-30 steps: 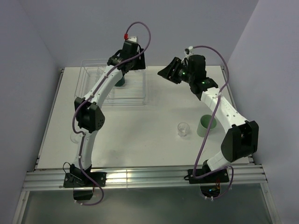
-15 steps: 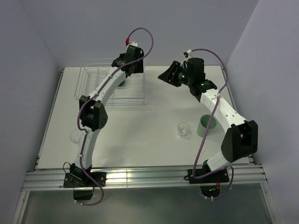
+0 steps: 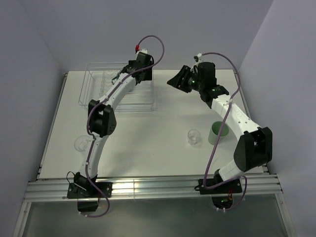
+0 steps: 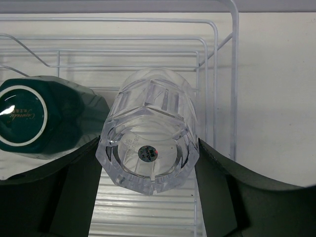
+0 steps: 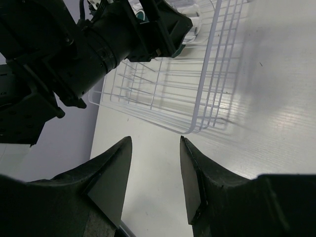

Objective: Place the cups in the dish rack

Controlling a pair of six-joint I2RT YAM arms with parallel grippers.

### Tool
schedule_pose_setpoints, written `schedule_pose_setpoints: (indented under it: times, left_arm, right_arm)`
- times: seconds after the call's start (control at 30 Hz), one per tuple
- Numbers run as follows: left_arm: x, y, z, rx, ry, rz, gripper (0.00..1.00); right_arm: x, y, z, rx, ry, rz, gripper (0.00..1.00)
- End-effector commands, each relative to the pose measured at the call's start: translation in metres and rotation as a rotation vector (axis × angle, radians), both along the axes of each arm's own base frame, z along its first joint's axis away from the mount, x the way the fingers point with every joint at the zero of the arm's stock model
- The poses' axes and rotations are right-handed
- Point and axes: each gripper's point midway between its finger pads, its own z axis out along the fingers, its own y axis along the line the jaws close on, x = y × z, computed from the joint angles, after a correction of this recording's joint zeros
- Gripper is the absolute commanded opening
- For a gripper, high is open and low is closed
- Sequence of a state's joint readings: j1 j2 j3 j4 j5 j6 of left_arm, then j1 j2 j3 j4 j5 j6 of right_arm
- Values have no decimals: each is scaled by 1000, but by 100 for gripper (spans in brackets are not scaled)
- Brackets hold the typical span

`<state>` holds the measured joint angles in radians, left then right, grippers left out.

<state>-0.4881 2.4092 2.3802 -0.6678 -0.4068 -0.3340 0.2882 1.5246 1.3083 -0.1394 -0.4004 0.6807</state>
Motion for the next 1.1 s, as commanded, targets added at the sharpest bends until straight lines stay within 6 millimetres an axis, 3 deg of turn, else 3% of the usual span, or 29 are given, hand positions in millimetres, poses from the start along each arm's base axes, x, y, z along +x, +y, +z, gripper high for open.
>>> schedule_pose_setpoints:
  times: [0.0, 0.3, 0.6, 0.7, 0.73, 0.8, 0.9, 0.93, 1.07]
  left_arm:
    - [14, 1, 12, 1, -77, 24, 0]
    - [20, 3, -10, 4, -50, 29, 3]
    - [24, 13, -17, 3, -37, 43, 9]
    - [25, 13, -20, 2, -33, 41, 17]
    - [25, 14, -22, 4, -29, 40, 25]
    - [25, 13, -23, 3, -26, 34, 28]
    - [25, 13, -26, 4, -21, 33, 41]
    - [25, 13, -27, 5, -20, 32, 49]
    - [25, 13, -30, 6, -16, 27, 64]
  right_arm:
    - [1, 2, 5, -8, -46, 11, 51]
    - [2, 3, -1, -10, -34, 14, 51]
    - [6, 6, -8, -11, -21, 21, 51]
    - [7, 6, -9, -11, -19, 19, 51]
    - [6, 7, -10, -11, -17, 22, 51]
    - [7, 7, -12, -12, -13, 22, 51]
    - [8, 8, -13, -13, -11, 22, 50]
    - [8, 8, -13, -13, -10, 22, 50]
    - [9, 9, -14, -16, -7, 25, 50]
